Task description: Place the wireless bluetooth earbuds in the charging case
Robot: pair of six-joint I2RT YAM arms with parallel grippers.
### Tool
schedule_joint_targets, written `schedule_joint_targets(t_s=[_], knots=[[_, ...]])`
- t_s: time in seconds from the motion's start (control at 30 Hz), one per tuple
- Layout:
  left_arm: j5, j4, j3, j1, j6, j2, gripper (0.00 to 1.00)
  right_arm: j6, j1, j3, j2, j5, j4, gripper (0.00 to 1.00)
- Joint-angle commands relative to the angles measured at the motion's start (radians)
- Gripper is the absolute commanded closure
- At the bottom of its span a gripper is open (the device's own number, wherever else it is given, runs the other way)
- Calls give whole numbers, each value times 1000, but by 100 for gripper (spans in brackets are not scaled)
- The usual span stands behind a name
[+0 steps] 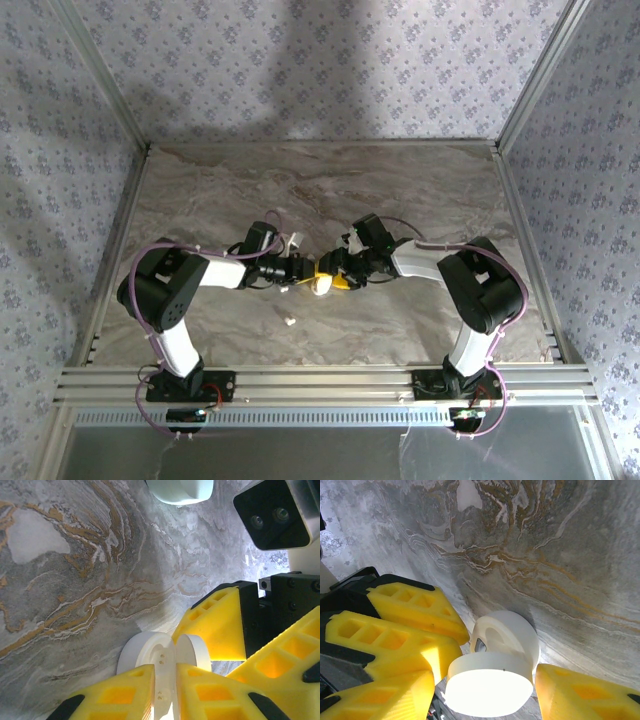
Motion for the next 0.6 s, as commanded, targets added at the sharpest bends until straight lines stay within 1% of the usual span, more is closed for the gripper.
schedule_joint_targets(t_s=[0.0, 0.17, 0.4, 0.57], knots=[[148, 33, 22, -72, -25, 9, 79, 19, -4, 47, 13, 14, 126, 40], [162, 51, 23, -79, -42, 8, 80, 19, -4, 52, 10, 26, 120, 40], [161, 47, 23, -82, -56, 8, 81, -16, -2, 57, -31, 85, 52, 39], [157, 42, 27, -82, -58, 23, 81, -30, 1, 41, -50, 86, 56, 37]])
